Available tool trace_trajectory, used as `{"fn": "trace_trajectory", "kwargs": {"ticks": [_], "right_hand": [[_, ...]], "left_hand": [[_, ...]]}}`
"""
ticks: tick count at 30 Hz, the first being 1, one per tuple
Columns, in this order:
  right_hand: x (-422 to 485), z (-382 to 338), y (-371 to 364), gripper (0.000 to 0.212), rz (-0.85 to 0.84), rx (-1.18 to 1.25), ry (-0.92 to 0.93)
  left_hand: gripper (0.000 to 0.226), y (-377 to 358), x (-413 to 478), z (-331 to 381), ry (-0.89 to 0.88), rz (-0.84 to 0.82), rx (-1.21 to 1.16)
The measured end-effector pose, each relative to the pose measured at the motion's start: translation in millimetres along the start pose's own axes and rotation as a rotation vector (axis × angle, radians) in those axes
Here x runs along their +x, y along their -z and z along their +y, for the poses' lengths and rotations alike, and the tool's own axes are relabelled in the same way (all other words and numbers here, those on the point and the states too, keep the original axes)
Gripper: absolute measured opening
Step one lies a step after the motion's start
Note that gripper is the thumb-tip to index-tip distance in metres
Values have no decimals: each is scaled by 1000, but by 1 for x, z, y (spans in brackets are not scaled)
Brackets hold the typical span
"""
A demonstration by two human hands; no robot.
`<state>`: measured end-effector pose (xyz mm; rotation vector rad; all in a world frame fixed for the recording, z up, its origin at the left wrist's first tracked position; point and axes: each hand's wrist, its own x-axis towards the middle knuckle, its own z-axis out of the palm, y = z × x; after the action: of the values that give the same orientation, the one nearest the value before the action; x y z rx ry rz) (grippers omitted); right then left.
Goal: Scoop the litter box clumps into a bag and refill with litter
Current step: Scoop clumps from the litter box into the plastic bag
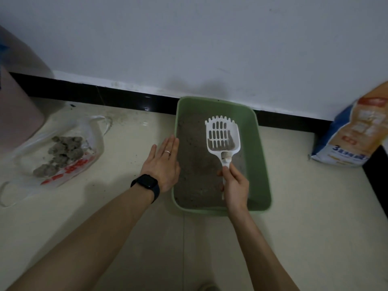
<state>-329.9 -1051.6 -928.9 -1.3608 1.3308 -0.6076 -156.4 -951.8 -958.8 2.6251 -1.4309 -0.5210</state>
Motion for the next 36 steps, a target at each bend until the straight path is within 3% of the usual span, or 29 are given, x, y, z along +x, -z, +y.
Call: {"fn": "trace_trajectory", "kwargs": {"ticks": [10,22,29,32,36], "right_hand": [[-15,15,11,33,-91,-241,19],[-25,18,14,23,-77,-216,119],[-30,-5,-1,19,-47,-219,72],[-32,-33,-23,21,-133,-190,81],[-38,-63,-86,20,-308,-206,136]], "left_hand": [[63,0,-1,1,6,-16,18],[64,7,-4,-3,-20,-61,59],[65,29,-16,-18,-120,-120,81],[63,39,-22,-44,-122,-95,109],[68,59,-33,-103,46,-90,153]]}}
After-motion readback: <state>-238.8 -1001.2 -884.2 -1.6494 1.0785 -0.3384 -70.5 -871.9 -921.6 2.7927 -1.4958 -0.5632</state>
